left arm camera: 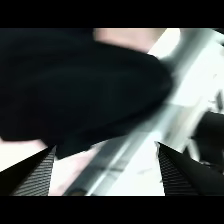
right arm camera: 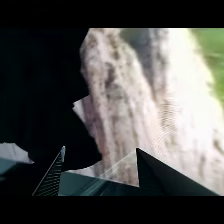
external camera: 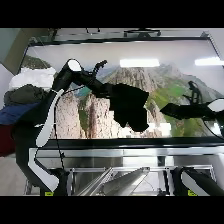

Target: Fold the shirts.

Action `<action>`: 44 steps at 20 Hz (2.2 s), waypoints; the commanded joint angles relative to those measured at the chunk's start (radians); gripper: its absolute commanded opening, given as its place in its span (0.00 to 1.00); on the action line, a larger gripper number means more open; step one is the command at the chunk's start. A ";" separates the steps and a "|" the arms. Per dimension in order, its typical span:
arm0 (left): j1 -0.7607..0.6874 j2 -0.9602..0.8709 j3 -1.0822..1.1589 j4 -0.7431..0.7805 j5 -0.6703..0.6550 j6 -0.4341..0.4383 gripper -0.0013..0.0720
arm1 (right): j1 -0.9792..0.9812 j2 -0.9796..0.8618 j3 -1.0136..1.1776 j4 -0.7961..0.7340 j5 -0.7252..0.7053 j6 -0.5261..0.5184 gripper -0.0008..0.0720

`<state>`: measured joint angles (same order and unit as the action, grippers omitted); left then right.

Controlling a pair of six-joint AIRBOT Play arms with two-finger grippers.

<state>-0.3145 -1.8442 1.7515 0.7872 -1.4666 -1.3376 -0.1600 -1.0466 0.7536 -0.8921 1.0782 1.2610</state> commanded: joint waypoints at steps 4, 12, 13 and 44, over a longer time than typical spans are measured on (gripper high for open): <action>0.019 0.001 -0.297 0.012 0.277 0.064 0.99 | 0.271 -0.231 -0.002 0.085 -0.087 -0.238 0.71; -0.026 -0.057 -0.308 -0.060 0.526 0.136 0.85 | 0.311 -0.295 -0.001 0.103 -0.249 -0.239 0.68; -0.039 -0.082 -0.284 -0.082 0.487 0.137 0.48 | 0.311 -0.295 -0.001 0.109 -0.243 -0.245 0.41; -0.006 0.361 -0.182 0.051 0.190 0.146 0.05 | 0.163 0.057 0.289 0.107 -0.050 -0.241 0.03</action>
<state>-0.3542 -1.3998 1.6093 0.8082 -1.3796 -1.2739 -0.0006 -0.8871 1.1206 -0.7845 1.1137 1.0203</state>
